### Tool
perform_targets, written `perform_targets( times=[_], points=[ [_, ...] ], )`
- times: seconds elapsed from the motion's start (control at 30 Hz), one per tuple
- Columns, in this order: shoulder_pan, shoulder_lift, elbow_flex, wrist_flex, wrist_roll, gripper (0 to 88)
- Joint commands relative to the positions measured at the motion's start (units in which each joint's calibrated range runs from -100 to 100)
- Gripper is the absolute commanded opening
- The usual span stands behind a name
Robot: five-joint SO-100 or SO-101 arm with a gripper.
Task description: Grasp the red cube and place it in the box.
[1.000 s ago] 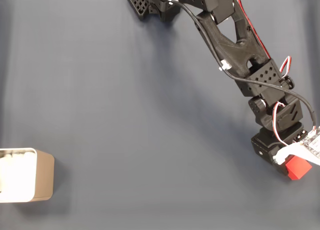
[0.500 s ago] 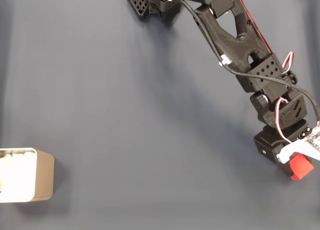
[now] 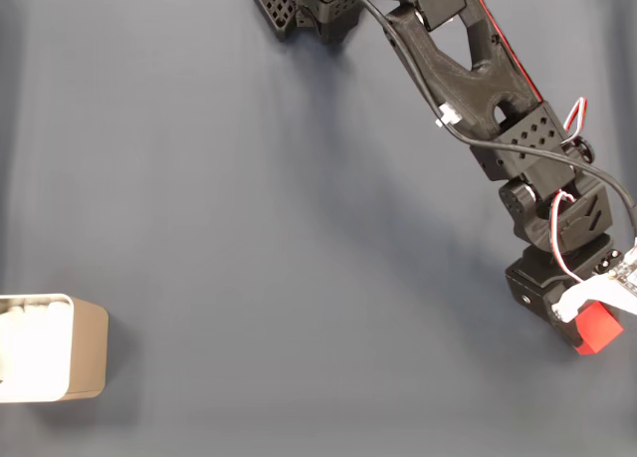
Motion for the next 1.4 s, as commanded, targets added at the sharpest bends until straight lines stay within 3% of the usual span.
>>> perform_targets(
  times=[0.0,1.37],
  points=[
    [0.81,-6.28,-0.28,1.21,0.63,5.8],
    [8.13,-26.21,9.30,7.44,1.95,2.8]
  ],
)
